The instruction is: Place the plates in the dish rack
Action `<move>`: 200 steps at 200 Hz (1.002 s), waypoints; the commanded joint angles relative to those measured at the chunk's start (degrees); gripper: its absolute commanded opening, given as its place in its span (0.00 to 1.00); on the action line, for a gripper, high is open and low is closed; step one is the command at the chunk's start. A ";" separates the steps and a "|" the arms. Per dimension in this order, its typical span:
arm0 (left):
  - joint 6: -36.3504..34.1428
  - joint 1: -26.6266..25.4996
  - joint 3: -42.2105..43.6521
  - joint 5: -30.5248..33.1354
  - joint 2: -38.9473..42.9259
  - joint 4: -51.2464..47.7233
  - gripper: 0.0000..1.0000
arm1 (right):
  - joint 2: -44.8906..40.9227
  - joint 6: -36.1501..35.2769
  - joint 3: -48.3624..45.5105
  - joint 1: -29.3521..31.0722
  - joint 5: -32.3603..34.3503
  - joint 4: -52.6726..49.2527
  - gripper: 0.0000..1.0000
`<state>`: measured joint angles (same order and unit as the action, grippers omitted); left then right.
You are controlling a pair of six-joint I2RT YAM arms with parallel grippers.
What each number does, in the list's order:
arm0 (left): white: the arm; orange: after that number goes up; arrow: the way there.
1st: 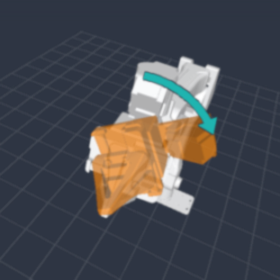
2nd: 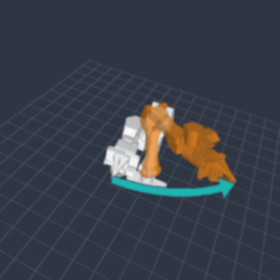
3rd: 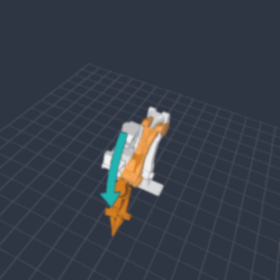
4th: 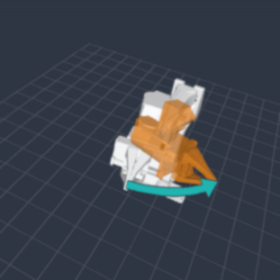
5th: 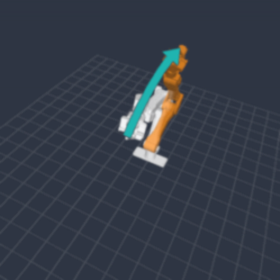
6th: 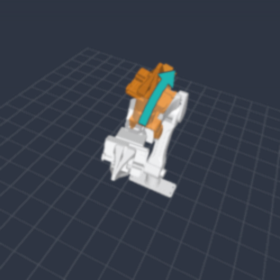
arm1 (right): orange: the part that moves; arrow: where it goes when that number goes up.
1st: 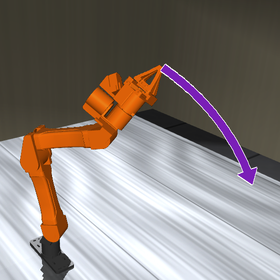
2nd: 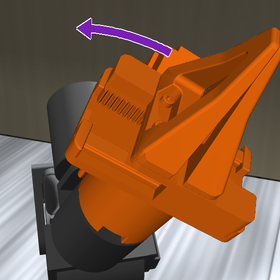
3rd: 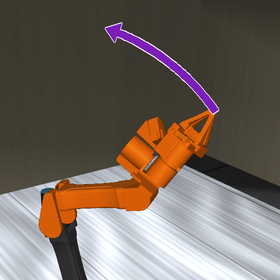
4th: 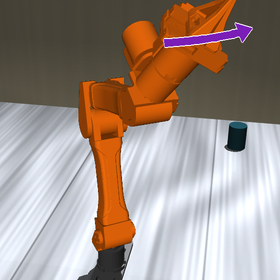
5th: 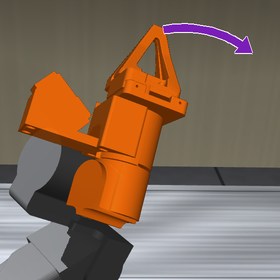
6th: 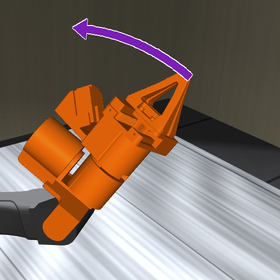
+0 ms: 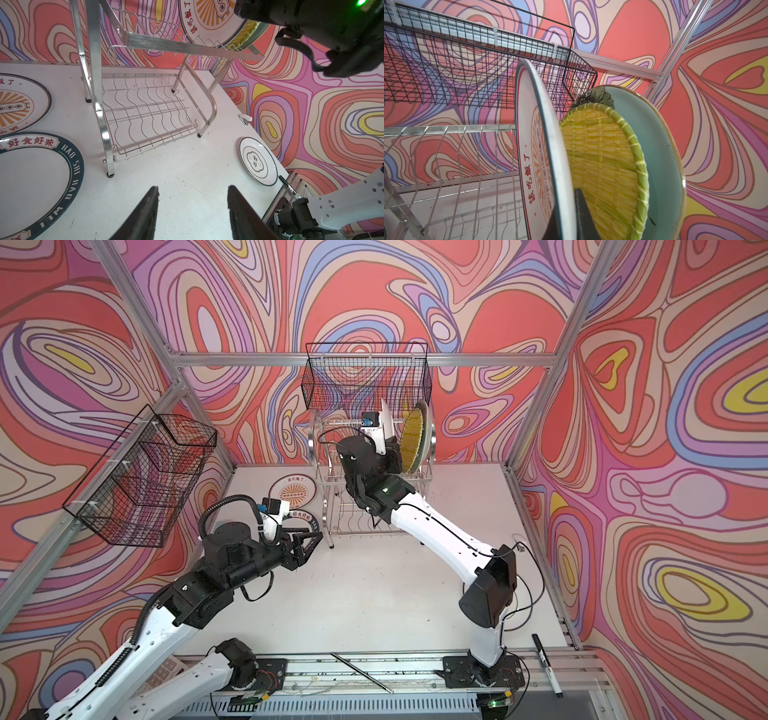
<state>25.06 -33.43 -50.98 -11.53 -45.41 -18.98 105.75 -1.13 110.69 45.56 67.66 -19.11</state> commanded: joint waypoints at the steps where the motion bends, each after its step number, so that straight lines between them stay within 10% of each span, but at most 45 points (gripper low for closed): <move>1: -1.07 -0.07 -0.08 0.19 0.50 0.77 0.57 | 0.67 2.24 2.26 0.23 0.66 -0.80 0.00; 200: -0.89 -0.06 0.01 0.46 1.47 0.01 0.57 | 2.44 4.34 5.85 -1.53 -5.78 -7.01 0.18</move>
<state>25.06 -33.43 -50.98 -11.46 -44.25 -19.07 107.18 3.97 115.24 44.47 63.16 -26.61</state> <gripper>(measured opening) 0.572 0.152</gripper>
